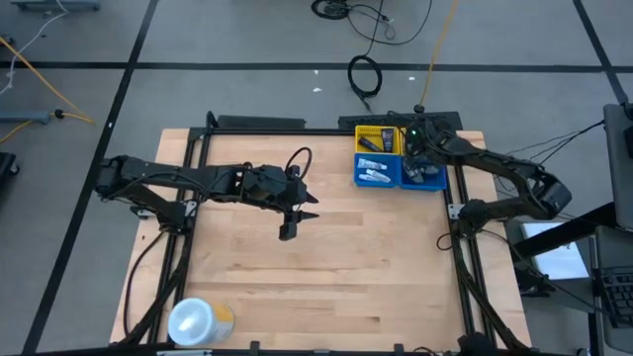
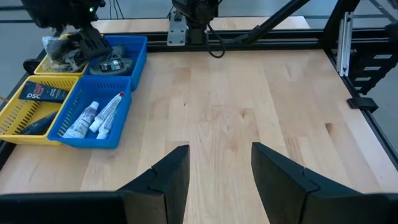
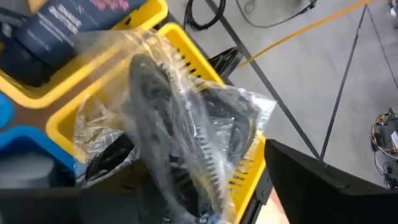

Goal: Pick & Place Travel size toiletries
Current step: Put the black hairbrush into the right yellow basket

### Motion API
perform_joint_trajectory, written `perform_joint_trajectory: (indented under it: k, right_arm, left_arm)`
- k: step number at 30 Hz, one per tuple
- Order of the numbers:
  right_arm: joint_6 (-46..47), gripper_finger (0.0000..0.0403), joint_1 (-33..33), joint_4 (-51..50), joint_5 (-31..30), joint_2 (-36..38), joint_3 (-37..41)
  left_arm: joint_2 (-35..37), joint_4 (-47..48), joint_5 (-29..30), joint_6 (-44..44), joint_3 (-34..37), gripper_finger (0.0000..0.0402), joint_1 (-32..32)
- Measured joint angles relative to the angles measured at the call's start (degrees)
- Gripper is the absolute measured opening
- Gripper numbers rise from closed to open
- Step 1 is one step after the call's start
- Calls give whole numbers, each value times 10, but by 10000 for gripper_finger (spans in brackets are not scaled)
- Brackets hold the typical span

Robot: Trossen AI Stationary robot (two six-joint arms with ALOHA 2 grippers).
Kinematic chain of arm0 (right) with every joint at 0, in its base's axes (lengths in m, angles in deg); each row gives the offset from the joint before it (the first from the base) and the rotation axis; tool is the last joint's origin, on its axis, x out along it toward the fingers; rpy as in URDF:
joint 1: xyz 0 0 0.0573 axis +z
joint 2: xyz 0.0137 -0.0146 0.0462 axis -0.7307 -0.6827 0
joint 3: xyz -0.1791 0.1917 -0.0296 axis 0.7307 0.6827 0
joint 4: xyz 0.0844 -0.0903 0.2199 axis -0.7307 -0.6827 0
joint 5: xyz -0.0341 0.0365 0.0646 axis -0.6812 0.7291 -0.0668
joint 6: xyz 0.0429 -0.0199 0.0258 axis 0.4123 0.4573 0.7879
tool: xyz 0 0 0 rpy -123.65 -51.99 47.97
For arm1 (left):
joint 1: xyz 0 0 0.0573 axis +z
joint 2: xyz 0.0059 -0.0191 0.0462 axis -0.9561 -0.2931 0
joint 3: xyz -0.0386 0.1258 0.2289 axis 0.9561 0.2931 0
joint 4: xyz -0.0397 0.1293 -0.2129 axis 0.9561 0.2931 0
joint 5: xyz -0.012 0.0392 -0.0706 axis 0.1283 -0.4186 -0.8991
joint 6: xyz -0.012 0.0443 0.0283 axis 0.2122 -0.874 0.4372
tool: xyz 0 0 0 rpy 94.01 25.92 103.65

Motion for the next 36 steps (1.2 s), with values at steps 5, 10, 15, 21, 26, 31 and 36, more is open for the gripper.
perform_joint_trajectory:
  k: [5,10,15,21,26,31,36]
  right_arm:
    - [13,258,12,-15,2,50,0]
    - [22,257,12,-49,2,85,0]
    - [44,249,-1,-65,2,83,0]
    - [56,247,4,-82,3,82,0]
    - [67,247,15,-108,3,82,0]
    - [67,247,15,-104,0,82,0]
    - [65,247,15,-106,0,94,0]
  left_arm:
    - [0,0,0,1,0,170,0]
    - [0,0,0,1,0,170,0]
    - [0,0,0,1,0,170,0]
    - [0,0,0,6,0,170,0]
    - [0,0,0,8,0,170,0]
    - [0,0,0,8,0,170,0]
    - [0,0,0,4,0,170,0]
